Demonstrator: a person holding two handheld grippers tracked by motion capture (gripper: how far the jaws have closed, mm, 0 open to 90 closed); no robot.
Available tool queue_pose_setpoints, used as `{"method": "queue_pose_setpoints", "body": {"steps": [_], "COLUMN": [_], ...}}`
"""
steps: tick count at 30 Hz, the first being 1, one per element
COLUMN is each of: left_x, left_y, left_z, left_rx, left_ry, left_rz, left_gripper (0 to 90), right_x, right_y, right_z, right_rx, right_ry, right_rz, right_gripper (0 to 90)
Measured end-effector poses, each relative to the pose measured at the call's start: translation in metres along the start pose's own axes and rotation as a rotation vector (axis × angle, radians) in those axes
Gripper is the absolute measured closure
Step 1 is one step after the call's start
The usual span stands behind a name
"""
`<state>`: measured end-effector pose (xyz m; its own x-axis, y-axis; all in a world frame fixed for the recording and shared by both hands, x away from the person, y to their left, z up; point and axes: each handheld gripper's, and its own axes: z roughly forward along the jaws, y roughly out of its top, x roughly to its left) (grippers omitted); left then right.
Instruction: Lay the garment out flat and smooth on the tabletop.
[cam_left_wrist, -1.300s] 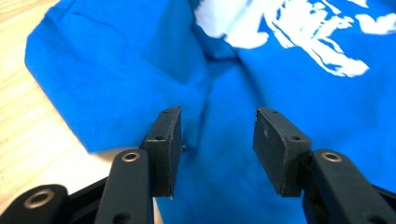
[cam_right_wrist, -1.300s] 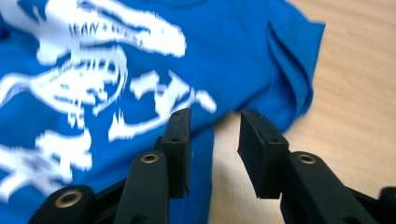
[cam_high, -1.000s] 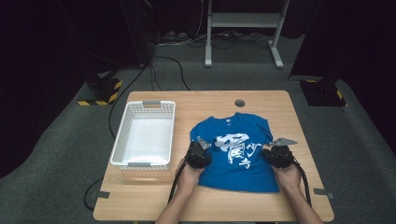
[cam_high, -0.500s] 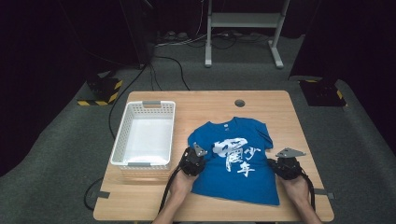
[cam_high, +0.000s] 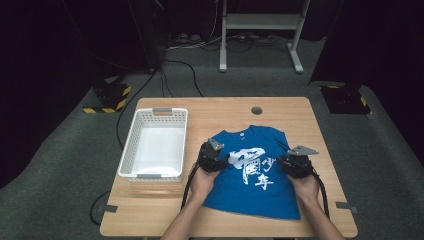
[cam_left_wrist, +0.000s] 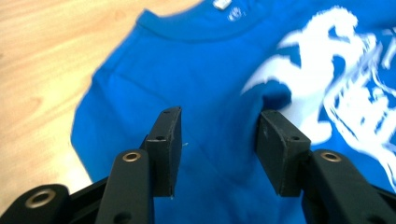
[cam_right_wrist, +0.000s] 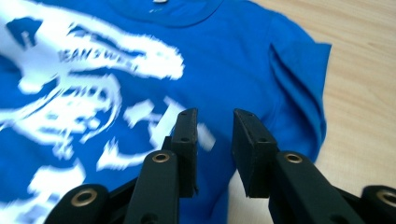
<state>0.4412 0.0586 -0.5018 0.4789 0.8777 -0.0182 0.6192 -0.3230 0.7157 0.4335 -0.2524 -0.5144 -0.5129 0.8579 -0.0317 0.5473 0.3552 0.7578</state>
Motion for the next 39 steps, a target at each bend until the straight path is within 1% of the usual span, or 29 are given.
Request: {"method": "queue_pose_setpoints", "body": {"steps": [1, 3, 4, 6, 7, 8, 9, 11, 12, 14, 15, 18, 19, 20, 21, 23, 24, 26, 27, 28, 29, 30, 31, 32, 33, 34, 36, 38, 39], "left_x": [0.003, 0.006, 0.008, 0.009, 0.012, 0.012, 0.013, 0.013, 0.014, 0.015, 0.016, 0.015, 0.015, 0.012, 0.01, 0.001, -0.002, -0.008, -0.009, -0.009, -0.009, -0.005, -0.005, -0.001, 0.0, 0.0, 0.005, 0.009, 0.011], "left_y": [0.007, 0.013, 0.015, 0.018, 0.022, 0.022, 0.026, 0.028, 0.031, 0.032, 0.033, 0.027, 0.027, 0.019, 0.016, 0.01, 0.005, -0.002, -0.003, -0.004, -0.004, 0.0, 0.0, 0.008, 0.012, 0.012, 0.02, 0.022, 0.022], "left_z": [0.003, 0.008, 0.012, 0.015, 0.023, 0.023, 0.03, 0.032, 0.035, 0.035, 0.036, 0.042, 0.042, 0.039, 0.036, 0.029, 0.025, 0.017, 0.014, 0.01, 0.01, 0.001, 0.001, -0.006, -0.007, -0.007, -0.005, 0.001, 0.005], "left_rx": [-0.002, 0.009, 0.017, 0.031, 0.062, 0.062, 0.086, 0.093, 0.098, 0.096, 0.109, 0.183, 0.183, 0.166, 0.167, 0.173, 0.173, 0.182, 0.183, 0.167, 0.167, 0.109, 0.109, 0.059, 0.045, 0.045, 0.042, 0.046, 0.063], "left_ry": [0.021, 0.027, 0.033, 0.04, 0.053, 0.053, 0.068, 0.069, 0.074, 0.08, 0.085, 0.058, 0.058, 0.038, 0.026, 0.021, 0.003, -0.026, -0.044, -0.061, -0.061, -0.074, -0.074, -0.074, -0.069, -0.069, -0.052, -0.033, -0.024], "left_rz": [-0.004, -0.02, -0.029, -0.038, -0.052, -0.052, -0.058, -0.06, -0.066, -0.067, -0.06, -0.043, -0.043, -0.044, -0.042, 0.01, 0.01, 0.031, 0.026, 0.015, 0.015, -0.009, -0.009, -0.037, -0.044, -0.044, -0.061, -0.071, -0.078], "left_gripper": [52.2, 51.5, 51.5, 51.5, 51.5, 51.6, 51.6, 51.6, 51.4, 51.2, 51.3, 53.1, 53.9, 55.7, 56.1, 56.3, 56.9, 56.4, 55.8, 54.9, 54.2, 53.8, 52.9, 52.1, 51.3, 50.4, 49.0, 48.9, 48.9], "right_x": [-0.002, -0.005, -0.007, -0.014, -0.016, -0.016, -0.021, -0.023, -0.026, -0.029, -0.03, -0.031, -0.031, -0.031, -0.03, -0.029, -0.028, -0.026, -0.025, -0.024, -0.024, -0.023, -0.024, -0.024, -0.024, -0.024, -0.022, -0.022, -0.023], "right_y": [0.007, 0.014, 0.016, 0.02, 0.021, 0.021, 0.021, 0.019, 0.015, 0.013, 0.012, 0.012, 0.011, 0.01, 0.009, 0.006, 0.004, -0.002, -0.004, -0.006, -0.006, -0.005, -0.004, -0.002, 0.001, 0.001, 0.01, 0.015, 0.016], "right_z": [0.004, 0.01, 0.012, 0.018, 0.02, 0.02, 0.024, 0.026, 0.031, 0.034, 0.035, 0.035, 0.034, 0.032, 0.03, 0.025, 0.022, 0.015, 0.012, 0.01, 0.008, 0.007, 0.006, 0.004, 0.003, 0.003, 0.005, 0.01, 0.013], "right_rx": [-0.012, 0.0, -0.008, 0.018, 0.02, 0.02, 0.018, 0.029, 0.056, 0.075, 0.083, 0.088, 0.09, 0.094, 0.103, 0.112, 0.111, 0.116, 0.118, 0.12, 0.126, 0.123, 0.11, 0.093, 0.081, 0.081, 0.052, 0.059, 0.061], "right_ry": [-0.019, -0.036, -0.051, -0.058, -0.065, -0.065, -0.071, -0.069, -0.064, -0.061, -0.06, -0.057, -0.054, -0.05, -0.047, -0.042, -0.04, -0.036, -0.033, -0.03, -0.029, -0.029, -0.026, -0.019, -0.017, -0.017, -0.028, -0.029, -0.031], "right_rz": [-0.004, -0.012, -0.011, 0.003, 0.008, 0.008, 0.03, 0.039, 0.054, 0.058, 0.061, 0.054, 0.049, 0.041, 0.032, 0.011, 0.007, -0.006, -0.009, -0.017, -0.021, -0.021, -0.015, -0.004, 0.003, 0.003, -0.007, -0.001, 0.001], "right_gripper": [70.2, 69.6, 69.5, 69.0, 69.1, 69.1, 69.1, 69.1, 69.2, 69.8, 70.1, 70.6, 70.7, 70.7, 70.8, 70.7, 70.7, 70.6, 70.5, 69.8, 68.6, 67.8, 67.2, 66.6, 66.1, 66.1, 64.9, 64.8, 64.8]}}
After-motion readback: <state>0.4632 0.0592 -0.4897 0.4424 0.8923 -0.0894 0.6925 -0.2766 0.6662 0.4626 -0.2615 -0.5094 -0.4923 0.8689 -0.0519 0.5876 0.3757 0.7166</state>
